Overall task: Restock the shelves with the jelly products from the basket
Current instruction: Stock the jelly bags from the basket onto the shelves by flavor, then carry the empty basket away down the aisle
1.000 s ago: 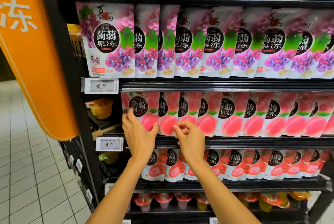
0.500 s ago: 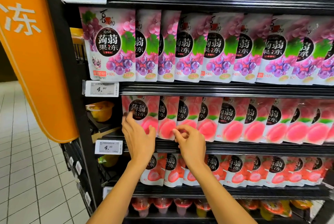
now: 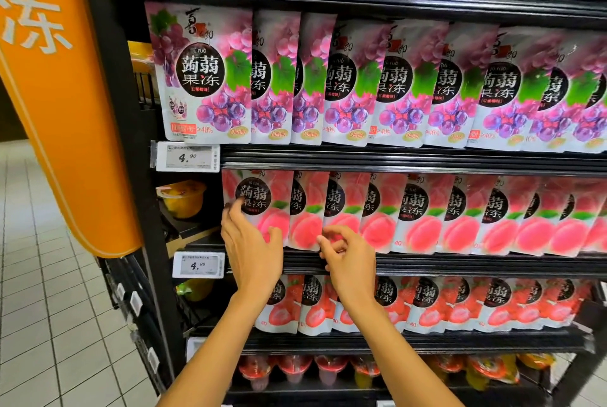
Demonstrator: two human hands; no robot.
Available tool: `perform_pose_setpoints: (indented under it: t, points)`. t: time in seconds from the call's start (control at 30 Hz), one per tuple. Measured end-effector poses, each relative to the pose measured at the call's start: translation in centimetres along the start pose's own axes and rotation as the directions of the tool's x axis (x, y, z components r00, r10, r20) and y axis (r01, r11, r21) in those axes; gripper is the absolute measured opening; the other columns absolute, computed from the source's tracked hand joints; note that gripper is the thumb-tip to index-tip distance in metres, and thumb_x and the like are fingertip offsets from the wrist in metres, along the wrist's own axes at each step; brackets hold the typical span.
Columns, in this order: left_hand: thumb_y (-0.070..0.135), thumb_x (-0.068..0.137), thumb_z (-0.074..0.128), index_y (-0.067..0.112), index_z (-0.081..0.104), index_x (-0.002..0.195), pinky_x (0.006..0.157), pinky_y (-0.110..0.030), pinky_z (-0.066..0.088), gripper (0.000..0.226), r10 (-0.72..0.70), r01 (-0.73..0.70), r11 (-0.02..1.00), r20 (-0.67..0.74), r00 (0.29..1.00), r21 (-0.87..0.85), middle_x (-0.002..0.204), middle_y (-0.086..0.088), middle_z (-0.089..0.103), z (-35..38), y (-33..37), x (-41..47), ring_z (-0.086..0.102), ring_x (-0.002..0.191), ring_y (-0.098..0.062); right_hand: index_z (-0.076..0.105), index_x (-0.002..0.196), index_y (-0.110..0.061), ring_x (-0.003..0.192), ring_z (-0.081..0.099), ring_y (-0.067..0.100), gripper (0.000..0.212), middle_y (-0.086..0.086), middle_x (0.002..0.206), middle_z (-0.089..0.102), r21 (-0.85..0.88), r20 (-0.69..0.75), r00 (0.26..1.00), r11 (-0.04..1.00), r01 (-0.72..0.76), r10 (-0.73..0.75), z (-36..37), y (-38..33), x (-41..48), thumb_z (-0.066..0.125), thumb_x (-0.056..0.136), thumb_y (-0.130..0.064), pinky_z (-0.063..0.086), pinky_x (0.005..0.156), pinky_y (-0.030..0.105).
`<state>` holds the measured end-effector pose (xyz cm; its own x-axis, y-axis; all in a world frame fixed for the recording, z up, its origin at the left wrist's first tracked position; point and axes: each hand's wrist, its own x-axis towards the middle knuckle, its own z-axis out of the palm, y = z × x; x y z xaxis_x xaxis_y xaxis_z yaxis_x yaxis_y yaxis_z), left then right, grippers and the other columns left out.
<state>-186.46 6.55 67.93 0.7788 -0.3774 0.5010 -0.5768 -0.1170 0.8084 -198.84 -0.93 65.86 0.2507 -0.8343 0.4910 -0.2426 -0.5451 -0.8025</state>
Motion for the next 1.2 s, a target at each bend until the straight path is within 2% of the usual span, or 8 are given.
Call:
perform_pose_setpoints:
  t: [0.3,0.4,0.53,0.7,0.8,1.0,1.1,1.2]
  points:
    - [0.019,0.085,0.056,0.023,0.036,0.133,0.108,-0.031,0.029,0.052,0.148,-0.143,0.972,0.012,0.989,-0.186,0.135,0.007,0.037,-0.9,0.2,-2.6,0.028,0.127,-0.003,0.066,0.097,-0.035,0.052,0.063,0.009,0.009,-0.009,0.058,0.065,0.118,-0.136,0.99,0.993,-0.011,0.027,-0.7,0.5,-2.5,0.068,0.089,-0.034,0.054,0.06,0.033]
    - [0.016,0.085,0.057,0.029,0.039,0.124,0.104,-0.032,0.034,0.045,0.17,-0.163,0.961,0.013,0.985,-0.225,0.123,0.016,0.038,-0.8,-0.6,-4.5,0.036,0.125,-0.013,0.065,0.103,-0.029,0.052,0.06,0.009,0.013,-0.011,0.06,0.064,0.115,-0.172,0.985,0.993,0.009,0.011,-1.4,1.3,-4.4,0.067,0.09,-0.031,0.047,0.056,0.023]
    - [0.01,0.086,0.057,0.031,0.045,0.115,0.091,-0.033,0.043,0.038,0.174,-0.155,0.958,0.061,0.983,-0.24,0.108,0.039,0.036,-0.1,-2.1,-8.5,0.046,0.11,-0.013,0.062,0.103,-0.03,0.055,0.061,0.013,0.012,-0.002,0.061,0.063,0.138,-0.15,0.987,0.989,-0.044,0.064,-2.5,3.7,-7.6,0.064,0.092,-0.033,0.05,0.06,0.032]
    - [0.016,0.088,0.051,0.032,0.052,0.101,0.081,-0.014,0.039,0.021,0.151,-0.103,0.966,0.193,0.969,-0.239,0.1,0.016,0.051,1.6,-5.9,-14.2,0.051,0.094,-0.006,0.062,0.098,-0.036,0.055,0.063,0.013,0.004,-0.001,0.061,0.065,0.163,-0.108,0.977,0.973,-0.163,0.182,-4.3,8.7,-12.1,0.062,0.094,-0.035,0.053,0.057,0.034]
    - [0.012,0.092,0.05,0.025,0.057,0.097,0.076,-0.019,0.04,0.016,0.051,0.009,0.983,0.317,0.947,-0.184,0.093,0.006,0.054,3.2,-9.6,-18.6,0.051,0.084,-0.009,0.063,0.095,-0.03,0.058,0.063,0.009,0.006,-0.003,0.066,0.067,0.128,-0.036,0.953,0.947,-0.295,0.302,-5.4,13.5,-14.9,0.059,0.096,-0.035,0.052,0.056,0.029]
    - [0.007,0.097,0.052,0.005,0.062,0.097,0.082,-0.043,0.048,0.01,-0.343,0.302,0.938,0.546,0.764,0.167,0.094,-0.01,0.064,4.4,-23.4,-31.3,0.059,0.089,-0.029,0.064,0.077,-0.024,0.058,0.056,0.0,0.02,-0.003,0.064,0.063,-0.009,0.137,0.762,0.77,-0.639,0.634,-6.0,26.9,-26.4,0.06,0.096,-0.018,0.045,0.06,0.018]
    - [-0.008,0.091,0.055,0.008,0.061,0.084,0.077,-0.023,0.048,0.018,-0.509,0.42,0.859,0.571,0.643,0.293,0.083,-0.011,0.064,4.2,-31.3,-37.3,0.061,0.081,-0.017,0.069,0.089,-0.003,0.065,0.061,0.006,0.011,0.011,0.074,0.067,-0.135,0.127,0.586,0.6,-0.789,0.8,-5.4,34.8,-33.5,0.063,0.093,-0.011,0.047,0.065,0.021]
    - [-0.011,0.085,0.06,-0.002,0.065,0.083,0.069,-0.012,0.042,0.01,-0.617,0.407,0.787,0.584,0.528,0.464,0.08,-0.018,0.063,3.9,-39.2,-42.3,0.059,0.077,-0.023,0.068,0.084,-0.007,0.068,0.064,0.013,0.007,0.01,0.075,0.069,-0.242,0.097,0.436,0.446,-0.862,0.895,-4.3,42.6,-40.6,0.065,0.09,-0.006,0.046,0.06,0.02]
